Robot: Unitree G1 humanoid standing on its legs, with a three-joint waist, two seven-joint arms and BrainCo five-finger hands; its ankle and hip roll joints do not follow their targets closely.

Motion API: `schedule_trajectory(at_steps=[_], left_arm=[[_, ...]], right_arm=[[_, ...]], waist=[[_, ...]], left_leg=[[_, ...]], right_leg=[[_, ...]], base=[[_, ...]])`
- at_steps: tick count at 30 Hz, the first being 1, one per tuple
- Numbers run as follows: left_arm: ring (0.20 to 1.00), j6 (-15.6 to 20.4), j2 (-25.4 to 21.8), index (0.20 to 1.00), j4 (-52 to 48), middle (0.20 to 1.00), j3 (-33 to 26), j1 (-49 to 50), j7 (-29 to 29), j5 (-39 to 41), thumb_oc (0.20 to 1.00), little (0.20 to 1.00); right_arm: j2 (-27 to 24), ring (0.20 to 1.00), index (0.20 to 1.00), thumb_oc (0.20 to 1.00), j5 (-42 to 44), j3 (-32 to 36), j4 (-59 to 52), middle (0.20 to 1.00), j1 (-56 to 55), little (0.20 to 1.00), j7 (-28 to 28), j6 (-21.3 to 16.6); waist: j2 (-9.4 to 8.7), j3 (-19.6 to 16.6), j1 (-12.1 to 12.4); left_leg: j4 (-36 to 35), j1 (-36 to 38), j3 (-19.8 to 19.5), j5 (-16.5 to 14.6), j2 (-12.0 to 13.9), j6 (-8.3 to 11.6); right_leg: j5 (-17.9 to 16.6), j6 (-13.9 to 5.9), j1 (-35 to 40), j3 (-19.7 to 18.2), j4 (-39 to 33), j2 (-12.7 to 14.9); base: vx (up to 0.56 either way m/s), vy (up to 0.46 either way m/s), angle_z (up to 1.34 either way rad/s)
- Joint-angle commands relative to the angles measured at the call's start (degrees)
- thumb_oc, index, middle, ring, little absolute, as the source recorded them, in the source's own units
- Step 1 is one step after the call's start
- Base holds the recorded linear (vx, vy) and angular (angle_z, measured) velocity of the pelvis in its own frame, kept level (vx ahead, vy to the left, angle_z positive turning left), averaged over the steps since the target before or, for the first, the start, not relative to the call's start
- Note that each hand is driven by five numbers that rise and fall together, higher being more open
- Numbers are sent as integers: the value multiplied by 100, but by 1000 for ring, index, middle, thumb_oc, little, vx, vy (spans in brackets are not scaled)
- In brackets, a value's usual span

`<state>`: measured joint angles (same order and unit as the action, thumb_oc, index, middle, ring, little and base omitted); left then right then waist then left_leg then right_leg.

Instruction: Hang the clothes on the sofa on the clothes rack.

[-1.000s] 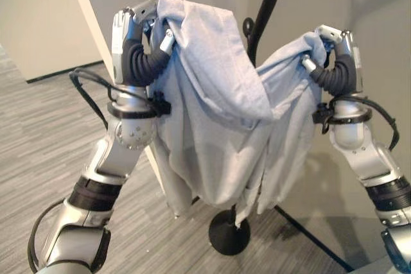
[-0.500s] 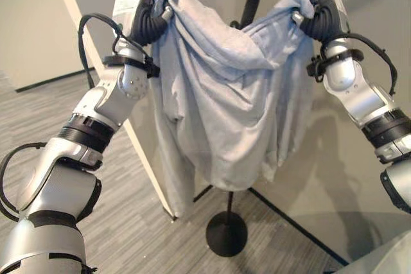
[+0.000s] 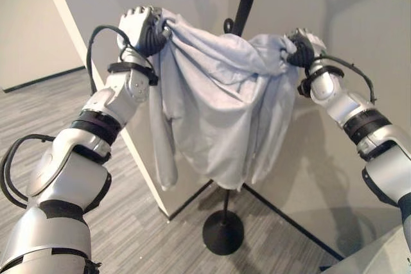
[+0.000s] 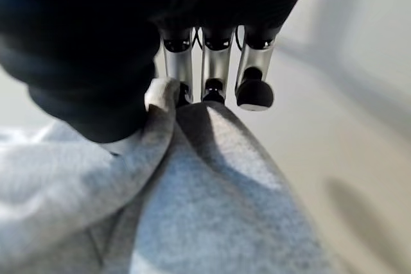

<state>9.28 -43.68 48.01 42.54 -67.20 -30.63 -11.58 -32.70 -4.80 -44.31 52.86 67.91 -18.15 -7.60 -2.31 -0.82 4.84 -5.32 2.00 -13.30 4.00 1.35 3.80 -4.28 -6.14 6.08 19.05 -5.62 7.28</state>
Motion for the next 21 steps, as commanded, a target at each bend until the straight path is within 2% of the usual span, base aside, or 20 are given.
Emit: schedule_trajectory(at_steps=[1,10,21], left_arm=[[200,-43,-54,200,353,200,-289,-433,-127,-58,200,200],[200,-88,3,200,168,200,-628,-20,-111,-141,200,200],[200,-113,272,200,139,200,-1181,803,-102,69,200,200]], right_arm=[[-107,200,200,200,-285,18,378,200,49,200,-99,41],[57,200,200,200,-512,367,332,200,-1131,200,-78,52],[81,200,200,200,-536,588,-40,200,-1546,200,-144,65]], waist=[[-37,149,146],[42,209,104],[3,226,65]], left_leg=[[32,116,818,-526,131,158],[32,174,877,-557,107,125],[32,259,954,-578,126,117]], right_leg=[[281,-484,78,-11,79,312],[260,-495,104,-66,62,353],[257,-484,125,-141,62,353]], base=[[0,0,0],[-4,6,-6],[-4,0,-3]])
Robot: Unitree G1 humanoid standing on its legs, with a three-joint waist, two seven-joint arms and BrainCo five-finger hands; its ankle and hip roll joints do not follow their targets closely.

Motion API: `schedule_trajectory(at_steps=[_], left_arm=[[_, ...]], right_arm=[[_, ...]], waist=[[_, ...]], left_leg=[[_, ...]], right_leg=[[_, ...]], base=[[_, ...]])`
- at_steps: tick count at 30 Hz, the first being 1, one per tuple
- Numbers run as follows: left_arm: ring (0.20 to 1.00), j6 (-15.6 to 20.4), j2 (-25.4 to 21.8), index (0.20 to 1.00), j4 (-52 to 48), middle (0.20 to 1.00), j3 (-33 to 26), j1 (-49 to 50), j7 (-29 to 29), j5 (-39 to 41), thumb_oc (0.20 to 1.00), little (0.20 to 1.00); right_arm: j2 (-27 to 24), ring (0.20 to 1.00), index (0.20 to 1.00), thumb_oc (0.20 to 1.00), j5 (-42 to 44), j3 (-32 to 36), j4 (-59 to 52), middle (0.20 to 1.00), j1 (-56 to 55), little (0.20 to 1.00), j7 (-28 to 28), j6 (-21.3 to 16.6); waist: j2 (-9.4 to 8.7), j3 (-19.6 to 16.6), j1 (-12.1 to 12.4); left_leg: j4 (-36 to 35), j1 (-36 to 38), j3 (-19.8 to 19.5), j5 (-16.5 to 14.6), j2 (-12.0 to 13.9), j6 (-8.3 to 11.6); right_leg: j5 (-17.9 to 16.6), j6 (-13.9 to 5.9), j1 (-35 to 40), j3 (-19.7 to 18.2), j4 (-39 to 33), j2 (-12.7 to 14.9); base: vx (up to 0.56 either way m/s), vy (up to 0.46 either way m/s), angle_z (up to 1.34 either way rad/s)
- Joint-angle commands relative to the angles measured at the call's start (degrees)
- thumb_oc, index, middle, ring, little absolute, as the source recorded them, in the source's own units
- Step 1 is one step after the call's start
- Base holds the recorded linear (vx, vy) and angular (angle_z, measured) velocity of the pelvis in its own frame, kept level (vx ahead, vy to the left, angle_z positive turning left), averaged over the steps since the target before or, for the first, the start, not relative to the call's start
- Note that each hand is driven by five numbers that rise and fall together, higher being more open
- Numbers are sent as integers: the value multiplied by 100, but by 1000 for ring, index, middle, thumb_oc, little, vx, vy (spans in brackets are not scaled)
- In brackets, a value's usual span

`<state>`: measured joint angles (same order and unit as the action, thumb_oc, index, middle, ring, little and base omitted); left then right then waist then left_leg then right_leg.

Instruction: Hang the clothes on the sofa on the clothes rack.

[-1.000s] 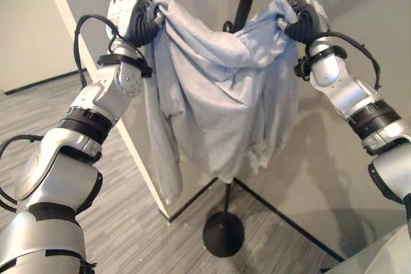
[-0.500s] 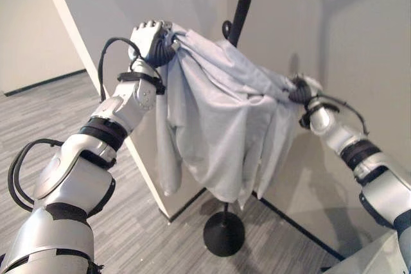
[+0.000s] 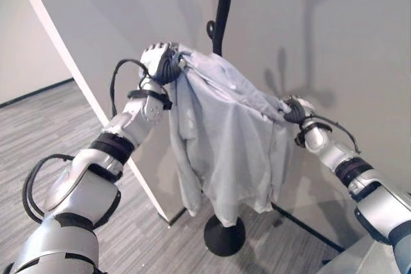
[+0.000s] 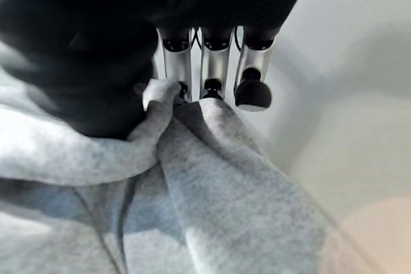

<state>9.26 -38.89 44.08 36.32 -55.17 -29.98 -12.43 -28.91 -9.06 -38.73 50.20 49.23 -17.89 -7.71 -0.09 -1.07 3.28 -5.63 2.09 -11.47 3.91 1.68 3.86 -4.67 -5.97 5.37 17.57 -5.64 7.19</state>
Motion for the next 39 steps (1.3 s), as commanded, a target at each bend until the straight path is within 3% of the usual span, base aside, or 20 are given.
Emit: schedule_trajectory(at_steps=[1,13,26,27,28,29,30,39], left_arm=[[200,-104,-168,200,557,200,-599,-318,-152,198,200,200],[200,-122,50,200,338,200,-1161,785,-163,465,200,200],[200,-101,351,200,306,200,-1162,1241,-38,539,200,200],[200,-96,409,200,338,200,-1115,1236,-7,561,200,200],[200,-85,425,200,342,200,-1088,1216,7,564,200,200],[680,-82,441,680,343,680,-1069,1192,18,584,680,680],[1000,-76,457,1000,357,1000,-1046,1173,27,599,1000,1000],[1000,0,487,1000,333,1000,-962,1016,168,808,1000,1000]], right_arm=[[-317,200,200,200,-103,58,202,200,332,200,-191,76],[-494,200,200,200,187,521,-659,200,581,200,-548,35],[-359,200,200,200,209,436,-691,200,822,200,-583,54],[-287,448,448,448,188,391,-614,448,825,448,-562,77],[-254,821,821,821,174,363,-562,821,806,821,-548,81],[-229,1000,1000,1000,166,342,-523,1000,800,1000,-539,92],[-201,1000,1000,1000,158,323,-495,1000,787,1000,-525,104],[-107,1000,1000,1000,364,454,-405,1000,550,1000,-537,66]], waist=[[-229,247,223],[-338,224,319],[-436,235,460],[-438,243,471],[-439,246,473],[-441,251,476],[-440,258,472],[-392,291,436]], left_leg=[[63,256,774,-570,98,112],[63,346,808,-594,138,111],[63,352,769,-598,139,111],[63,348,766,-594,136,111],[63,346,763,-592,136,112],[63,342,757,-592,134,112],[63,334,755,-591,132,112],[63,316,771,-587,111,93]], right_leg=[[297,-498,202,9,64,362],[307,-476,243,-22,64,357],[308,-459,276,5,64,361],[304,-456,273,7,64,361],[304,-456,275,17,64,362],[305,-456,272,20,64,361],[303,-456,266,26,64,361],[284,-474,249,30,64,376]], base=[[-3,-1,-4],[-1,0,-2],[0,0,0],[0,0,0],[0,0,0],[0,0,0],[0,0,0],[0,0,0]])
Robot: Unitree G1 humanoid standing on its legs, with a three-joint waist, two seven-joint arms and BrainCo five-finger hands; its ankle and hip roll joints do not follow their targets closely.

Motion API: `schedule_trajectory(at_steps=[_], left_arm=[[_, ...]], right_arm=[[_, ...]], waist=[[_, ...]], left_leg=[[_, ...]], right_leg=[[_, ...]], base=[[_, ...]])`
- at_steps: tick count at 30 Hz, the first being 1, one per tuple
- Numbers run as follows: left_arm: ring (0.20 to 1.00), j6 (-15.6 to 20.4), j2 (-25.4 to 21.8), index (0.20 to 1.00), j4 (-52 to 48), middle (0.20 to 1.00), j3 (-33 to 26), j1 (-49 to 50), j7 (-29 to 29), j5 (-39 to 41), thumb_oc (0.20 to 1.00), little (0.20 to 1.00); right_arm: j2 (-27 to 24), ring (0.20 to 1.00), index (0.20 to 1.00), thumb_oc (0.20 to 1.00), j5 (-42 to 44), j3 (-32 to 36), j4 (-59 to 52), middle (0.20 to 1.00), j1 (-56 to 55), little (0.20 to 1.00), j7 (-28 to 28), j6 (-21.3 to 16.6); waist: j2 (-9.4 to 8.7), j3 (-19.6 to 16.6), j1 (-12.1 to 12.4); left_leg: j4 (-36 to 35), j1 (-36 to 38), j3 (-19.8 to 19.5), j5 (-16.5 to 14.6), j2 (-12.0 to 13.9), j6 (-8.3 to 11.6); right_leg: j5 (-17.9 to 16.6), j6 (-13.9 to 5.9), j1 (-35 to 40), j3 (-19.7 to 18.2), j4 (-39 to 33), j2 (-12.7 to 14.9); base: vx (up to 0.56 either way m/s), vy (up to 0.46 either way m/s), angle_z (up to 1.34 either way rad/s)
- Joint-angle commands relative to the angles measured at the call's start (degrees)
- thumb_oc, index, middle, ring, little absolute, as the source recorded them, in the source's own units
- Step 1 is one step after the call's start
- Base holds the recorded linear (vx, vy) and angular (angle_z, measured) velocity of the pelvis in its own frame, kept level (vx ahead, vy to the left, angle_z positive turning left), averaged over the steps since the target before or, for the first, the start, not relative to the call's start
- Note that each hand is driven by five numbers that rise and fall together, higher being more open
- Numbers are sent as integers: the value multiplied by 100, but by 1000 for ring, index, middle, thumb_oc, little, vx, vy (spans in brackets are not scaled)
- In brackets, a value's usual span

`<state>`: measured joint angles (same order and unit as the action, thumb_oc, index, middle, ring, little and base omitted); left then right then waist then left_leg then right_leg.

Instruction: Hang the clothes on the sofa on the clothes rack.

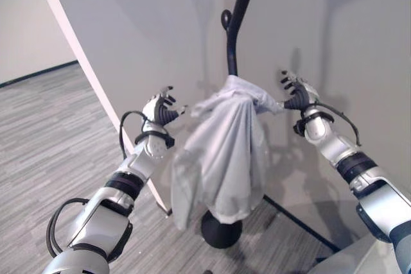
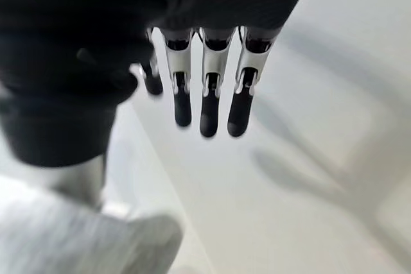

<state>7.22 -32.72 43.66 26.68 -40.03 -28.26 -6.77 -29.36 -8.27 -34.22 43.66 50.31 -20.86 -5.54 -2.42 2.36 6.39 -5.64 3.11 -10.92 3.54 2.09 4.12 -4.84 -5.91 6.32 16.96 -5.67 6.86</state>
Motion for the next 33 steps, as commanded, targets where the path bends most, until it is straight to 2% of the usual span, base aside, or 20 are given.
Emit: schedule_trajectory(at_steps=[1,6,15,17,22,26,28,33], left_arm=[[1000,219,-127,1000,339,1000,-10,-493,8,281,1000,1000],[1000,281,-95,1000,164,1000,-112,-407,68,502,1000,1000],[1000,473,23,1000,-723,1000,-940,760,314,1222,1000,1000],[1000,563,73,1000,-1079,1000,-1396,1479,557,1604,1000,1000],[1000,586,368,1000,-1492,1000,-2026,2896,1036,1886,1000,1000],[1000,570,709,1000,-1332,1000,-2279,3588,1337,2198,1000,1000],[1000,516,1185,1000,-626,1000,-2264,4093,1696,2403,1000,1000],[1000,489,1442,1000,-101,1000,-2167,4299,1869,2398,1000,1000]], right_arm=[[-59,1000,1000,1000,307,30,225,1000,402,1000,-241,-160],[-55,1000,1000,1000,507,271,96,1000,118,1000,-283,-223],[-252,1000,1000,1000,808,1321,-662,1000,-1306,1000,-349,-432],[-278,1000,1000,1000,822,1810,-1136,1000,-2137,1000,-241,-496],[-41,1000,1000,1000,752,2507,-1539,1000,-3677,1000,39,-513],[168,1000,1000,1000,755,2623,-1455,1000,-4288,1000,288,-492],[458,1000,1000,1000,660,2524,-1060,1000,-4779,1000,556,-426],[699,1000,1000,1000,647,2338,-619,1000,-5050,1000,743,-418]], waist=[[-153,-51,114],[-123,-45,65],[-79,19,-42],[-61,57,-106],[-34,54,-192],[-18,75,-226],[3,110,-254],[13,104,-267]], left_leg=[[64,216,721,-552,68,65],[64,246,748,-566,72,55],[64,272,817,-601,85,24],[64,279,845,-615,95,6],[64,285,913,-644,108,-23],[64,289,947,-642,111,-37],[64,289,982,-638,109,-57],[64,290,995,-632,110,-66]], right_leg=[[303,-481,153,87,67,409],[299,-484,158,70,67,419],[307,-477,132,26,67,428],[307,-469,112,-8,67,432],[326,-451,91,-35,67,433],[319,-430,77,-60,67,433],[310,-421,56,-76,67,443],[318,-411,46,-84,67,435]], base=[[0,0,0],[0,0,0],[6,3,-3],[7,6,-2],[25,4,-6],[18,6,-14],[1,10,-4],[5,6,-8]])
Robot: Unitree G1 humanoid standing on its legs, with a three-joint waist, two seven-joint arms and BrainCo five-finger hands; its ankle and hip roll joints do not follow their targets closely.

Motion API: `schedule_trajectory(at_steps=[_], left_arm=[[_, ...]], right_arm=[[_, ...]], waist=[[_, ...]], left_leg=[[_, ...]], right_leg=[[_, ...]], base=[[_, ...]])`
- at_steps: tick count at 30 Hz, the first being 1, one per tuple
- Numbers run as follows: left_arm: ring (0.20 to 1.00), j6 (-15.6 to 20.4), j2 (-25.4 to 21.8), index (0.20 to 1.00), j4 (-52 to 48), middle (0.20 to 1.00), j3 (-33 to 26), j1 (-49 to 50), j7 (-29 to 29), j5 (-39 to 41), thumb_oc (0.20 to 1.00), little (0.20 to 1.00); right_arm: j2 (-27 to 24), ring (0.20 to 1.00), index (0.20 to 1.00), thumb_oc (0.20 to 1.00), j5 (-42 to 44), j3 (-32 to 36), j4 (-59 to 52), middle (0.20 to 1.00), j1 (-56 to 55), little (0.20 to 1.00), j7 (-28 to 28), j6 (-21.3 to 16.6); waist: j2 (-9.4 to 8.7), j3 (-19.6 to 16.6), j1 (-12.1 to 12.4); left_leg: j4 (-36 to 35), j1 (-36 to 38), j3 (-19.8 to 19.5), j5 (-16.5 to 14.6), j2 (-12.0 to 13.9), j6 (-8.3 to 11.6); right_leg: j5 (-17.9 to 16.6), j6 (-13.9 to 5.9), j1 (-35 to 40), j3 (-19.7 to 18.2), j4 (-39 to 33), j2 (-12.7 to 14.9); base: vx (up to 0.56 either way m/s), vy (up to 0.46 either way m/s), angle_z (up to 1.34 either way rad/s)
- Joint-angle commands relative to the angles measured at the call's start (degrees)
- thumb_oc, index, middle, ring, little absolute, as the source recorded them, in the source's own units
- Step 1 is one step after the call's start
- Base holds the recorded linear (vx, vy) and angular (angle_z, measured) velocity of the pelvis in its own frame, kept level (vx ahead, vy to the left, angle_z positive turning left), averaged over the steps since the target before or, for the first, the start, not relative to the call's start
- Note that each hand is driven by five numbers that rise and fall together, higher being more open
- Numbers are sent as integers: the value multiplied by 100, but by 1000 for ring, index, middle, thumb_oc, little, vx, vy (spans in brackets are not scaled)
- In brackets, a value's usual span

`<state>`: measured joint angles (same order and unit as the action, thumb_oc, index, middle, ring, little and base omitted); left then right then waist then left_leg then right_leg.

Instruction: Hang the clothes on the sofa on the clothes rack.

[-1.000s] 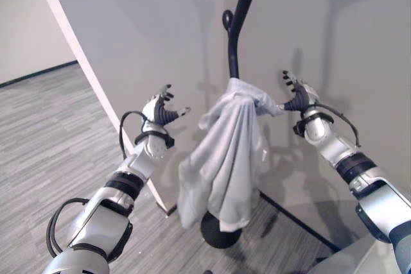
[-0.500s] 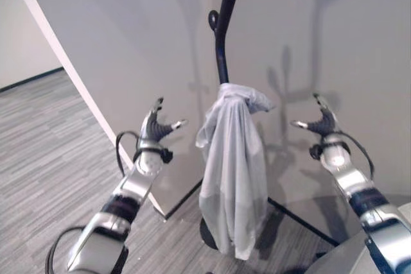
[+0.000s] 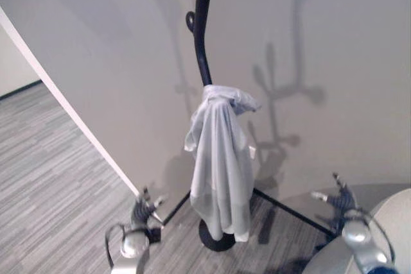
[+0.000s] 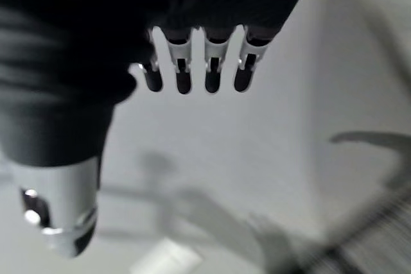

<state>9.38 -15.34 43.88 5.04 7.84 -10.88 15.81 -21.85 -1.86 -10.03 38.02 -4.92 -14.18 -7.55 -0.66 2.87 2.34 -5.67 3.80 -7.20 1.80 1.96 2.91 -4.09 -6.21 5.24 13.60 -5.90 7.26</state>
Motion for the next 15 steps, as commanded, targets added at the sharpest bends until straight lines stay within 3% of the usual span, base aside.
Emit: schedule_trajectory(at_steps=[1,7,15], left_arm=[[1000,248,-107,1000,361,1000,104,-487,240,220,1000,1000],[1000,208,132,1000,1511,1000,598,-712,498,-308,1000,1000],[1000,72,297,1000,2657,1000,873,-869,782,-1115,1000,1000]], right_arm=[[148,1000,1000,1000,80,-273,452,1000,403,1000,215,-203],[696,1000,1000,1000,531,-547,2345,1000,469,1000,532,-120],[944,1000,1000,1000,802,-409,3496,1000,447,1000,836,53]], waist=[[-162,54,134],[-138,48,127],[-96,-29,43]], left_leg=[[67,212,607,-450,122,55],[67,187,588,-444,110,53],[67,238,642,-487,111,52]], right_leg=[[252,-372,160,255,90,388],[259,-360,142,277,90,387],[269,-352,164,235,90,390]], base=[[0,0,0],[0,0,0],[0,0,0]])
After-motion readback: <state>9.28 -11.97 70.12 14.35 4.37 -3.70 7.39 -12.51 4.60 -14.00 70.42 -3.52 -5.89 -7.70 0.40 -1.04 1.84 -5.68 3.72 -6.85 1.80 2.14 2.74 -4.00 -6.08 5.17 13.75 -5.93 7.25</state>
